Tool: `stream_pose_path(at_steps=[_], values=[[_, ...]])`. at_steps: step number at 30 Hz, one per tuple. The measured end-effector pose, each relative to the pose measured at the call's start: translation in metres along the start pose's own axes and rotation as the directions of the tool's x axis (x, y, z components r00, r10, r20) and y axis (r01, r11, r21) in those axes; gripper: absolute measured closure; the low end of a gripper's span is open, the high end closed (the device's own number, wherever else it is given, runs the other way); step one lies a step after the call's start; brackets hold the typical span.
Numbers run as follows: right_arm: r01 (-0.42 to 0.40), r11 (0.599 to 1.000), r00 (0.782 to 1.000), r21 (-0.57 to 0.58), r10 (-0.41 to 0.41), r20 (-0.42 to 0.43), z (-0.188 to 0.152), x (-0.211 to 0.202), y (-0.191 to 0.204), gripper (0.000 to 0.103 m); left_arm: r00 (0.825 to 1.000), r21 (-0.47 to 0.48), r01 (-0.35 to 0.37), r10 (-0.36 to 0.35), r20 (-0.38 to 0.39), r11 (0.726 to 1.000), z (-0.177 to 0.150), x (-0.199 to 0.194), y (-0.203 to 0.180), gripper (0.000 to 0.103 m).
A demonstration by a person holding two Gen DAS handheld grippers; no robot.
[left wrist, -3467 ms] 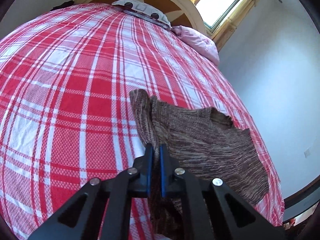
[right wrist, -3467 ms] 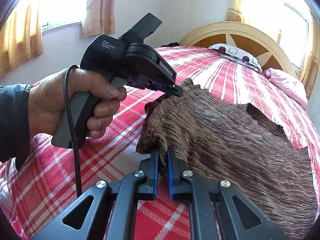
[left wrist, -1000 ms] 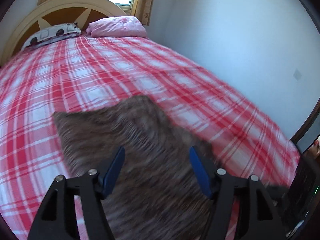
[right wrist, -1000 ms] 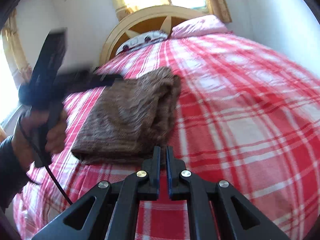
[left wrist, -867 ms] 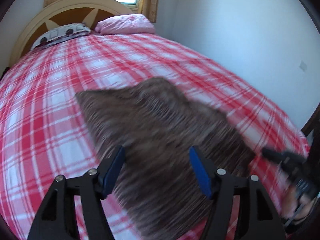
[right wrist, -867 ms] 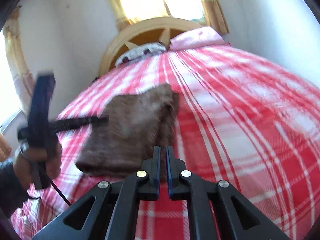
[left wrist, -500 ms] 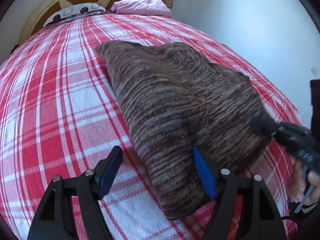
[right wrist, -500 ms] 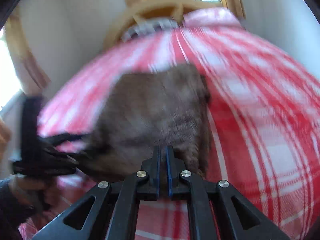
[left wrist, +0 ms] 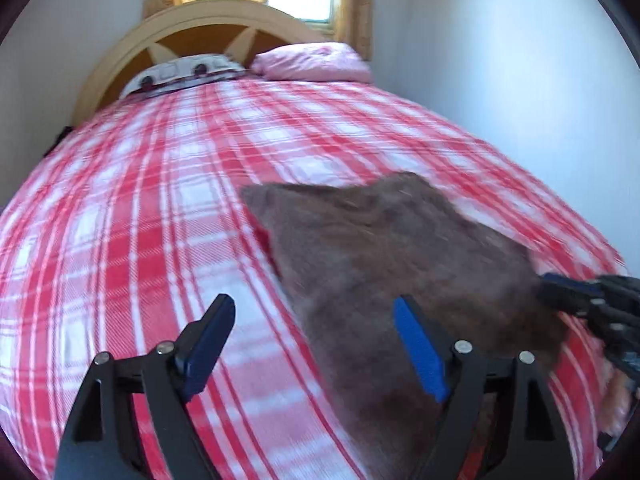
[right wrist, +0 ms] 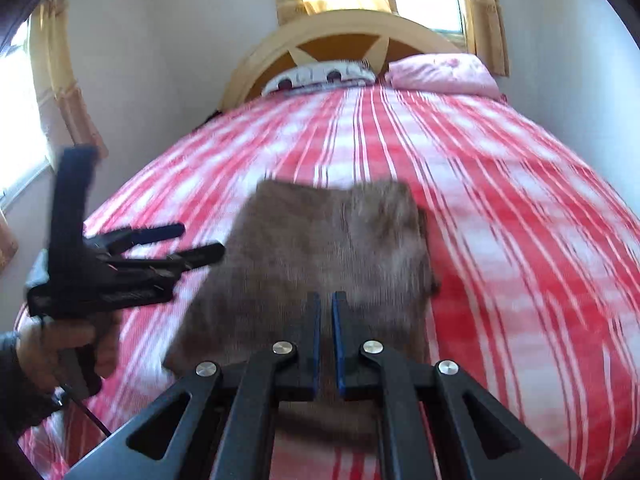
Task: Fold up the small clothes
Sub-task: 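Move both open grippers to the edge of the folded brown sweater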
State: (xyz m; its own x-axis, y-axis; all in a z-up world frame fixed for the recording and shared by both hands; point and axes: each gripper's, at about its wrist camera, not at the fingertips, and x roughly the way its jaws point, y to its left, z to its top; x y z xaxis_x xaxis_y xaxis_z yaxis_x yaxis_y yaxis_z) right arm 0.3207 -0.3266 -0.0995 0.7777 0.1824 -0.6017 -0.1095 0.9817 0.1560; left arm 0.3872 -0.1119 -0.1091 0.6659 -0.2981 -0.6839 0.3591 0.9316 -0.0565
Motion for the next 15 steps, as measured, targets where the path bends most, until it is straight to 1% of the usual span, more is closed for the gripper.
stream_pose_path(at_steps=[1, 2, 3, 4, 5, 6, 7, 8, 10, 13, 15], values=[[0.002, 1.000, 1.000, 0.010, -0.002, -0.004, 0.009, 0.009, -0.003, 0.093, 1.000, 0.006, -0.017, 0.017, -0.007, 1.000, 0.001, 0.007, 0.002, 0.018], [0.008, 1.000, 1.000, 0.015, -0.008, -0.015, 0.013, 0.016, -0.006, 0.085, 0.998, 0.025, -0.044, 0.045, -0.034, 0.999, 0.000, 0.016, 0.002, 0.017], [0.026, 0.999, 0.999, 0.024, -0.025, -0.044, 0.017, 0.028, -0.011, 0.075, 0.995, 0.043, -0.070, 0.073, -0.071, 0.997, -0.004, 0.026, 0.001, 0.016], [0.042, 0.999, 0.995, 0.029, -0.039, -0.087, 0.017, 0.039, -0.016, 0.071, 0.991, 0.047, -0.080, 0.085, -0.103, 0.996, -0.008, 0.036, 0.002, 0.013], [0.063, 0.997, 0.987, 0.037, -0.057, -0.148, 0.013, 0.053, -0.022, 0.071, 0.989, 0.028, -0.068, 0.071, -0.127, 0.997, -0.017, 0.044, 0.006, 0.010], [0.077, 0.996, 0.980, 0.043, -0.068, -0.188, 0.008, 0.063, -0.027, 0.071, 0.993, -0.003, -0.051, 0.050, -0.109, 0.999, -0.022, 0.044, 0.011, 0.008], [0.068, 0.997, 0.981, 0.046, -0.058, -0.186, 0.002, 0.067, -0.032, 0.071, 0.993, -0.025, -0.042, 0.039, -0.110, 0.999, -0.024, 0.043, 0.014, 0.003], [0.056, 0.997, 0.985, 0.049, -0.047, -0.163, -0.001, 0.065, -0.034, 0.071, 0.993, -0.047, -0.032, 0.026, -0.118, 0.998, -0.024, 0.043, 0.019, 0.002], [0.050, 0.997, 0.988, 0.065, -0.040, -0.151, -0.002, 0.061, -0.036, 0.071, 0.992, -0.064, -0.020, 0.011, -0.125, 0.998, -0.024, 0.044, 0.022, 0.002], [0.078, 0.996, 0.990, 0.043, -0.073, -0.122, -0.001, 0.051, -0.029, 0.071, 0.994, -0.061, -0.029, 0.022, -0.108, 0.998, -0.024, 0.033, 0.018, 0.003], [0.097, 0.995, 0.992, 0.010, -0.096, -0.079, -0.002, 0.034, -0.018, 0.071, 0.996, -0.103, -0.015, 0.006, -0.086, 0.995, -0.028, 0.015, 0.019, 0.003]])
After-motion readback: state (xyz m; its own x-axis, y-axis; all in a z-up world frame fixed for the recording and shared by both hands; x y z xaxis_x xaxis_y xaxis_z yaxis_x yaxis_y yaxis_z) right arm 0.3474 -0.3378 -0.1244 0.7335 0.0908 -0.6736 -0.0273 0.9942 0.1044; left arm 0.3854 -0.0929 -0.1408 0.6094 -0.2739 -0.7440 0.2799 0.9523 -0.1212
